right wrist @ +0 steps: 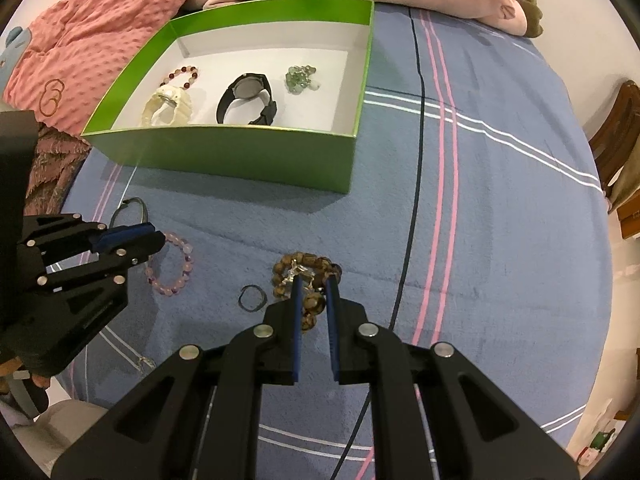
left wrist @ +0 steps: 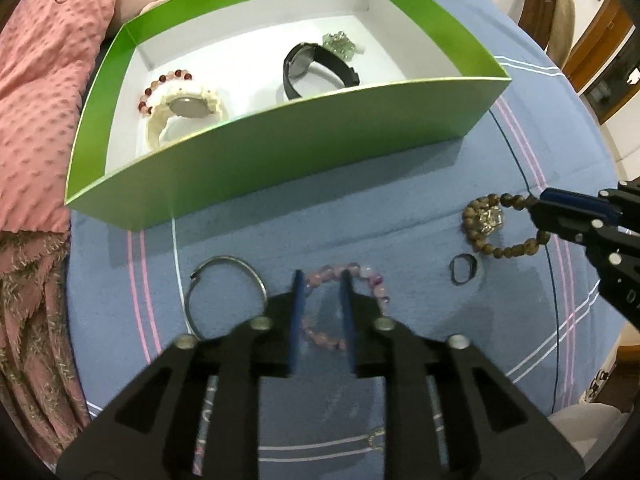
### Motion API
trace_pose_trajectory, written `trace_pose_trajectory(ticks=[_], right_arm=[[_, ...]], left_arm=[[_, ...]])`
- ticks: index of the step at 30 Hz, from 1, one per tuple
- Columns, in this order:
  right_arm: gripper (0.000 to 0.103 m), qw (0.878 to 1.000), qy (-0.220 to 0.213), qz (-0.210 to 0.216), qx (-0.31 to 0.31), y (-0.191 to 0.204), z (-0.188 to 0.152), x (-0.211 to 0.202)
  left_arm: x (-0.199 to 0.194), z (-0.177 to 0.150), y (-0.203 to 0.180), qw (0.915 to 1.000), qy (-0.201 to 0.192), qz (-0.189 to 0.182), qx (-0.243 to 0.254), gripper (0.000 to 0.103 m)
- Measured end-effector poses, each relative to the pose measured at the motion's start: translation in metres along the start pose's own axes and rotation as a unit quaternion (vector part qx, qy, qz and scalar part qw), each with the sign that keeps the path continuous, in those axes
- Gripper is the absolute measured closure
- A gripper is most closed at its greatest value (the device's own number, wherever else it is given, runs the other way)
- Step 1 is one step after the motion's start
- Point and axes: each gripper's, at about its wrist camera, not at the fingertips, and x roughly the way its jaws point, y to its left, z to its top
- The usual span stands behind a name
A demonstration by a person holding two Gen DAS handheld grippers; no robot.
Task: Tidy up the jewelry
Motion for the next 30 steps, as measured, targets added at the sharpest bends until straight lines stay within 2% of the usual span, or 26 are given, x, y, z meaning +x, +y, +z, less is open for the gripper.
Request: trace_pose_trajectory(ticks=[8,14,16,20,30], right_arm=[[0.092,1.000,0.002,-0.002,0.009,-0.007,0.002,0.002],[0.092,0.999,0.007,-0.013,0.029,-0.020,0.002,0.005],[0.091,0.999,0.010,-0.018,0.039,-0.027,0.002,0.006],[0.080,0.998,0.012,-0.026,0.053,-0.037,-0.001,0.007],[0.078,0.998,0.041,-0.026,0.034,-0.024,-0.002,0.034]], left_arm=[[0.012,-0.006,0.002,0.9998,0.018,0.000,-0.008,0.079],[0.013,-0.011,0.009,0.9997,0.016,0.002,-0.019,0.091],[0.011,-0.014,0.011,0.9996,0.016,0.002,-0.025,0.092],[0.009,-0.023,0.014,0.9994,0.018,0.002,-0.031,0.092],[0.012,-0.027,0.012,0.9995,0.016,0.004,-0.026,0.092]])
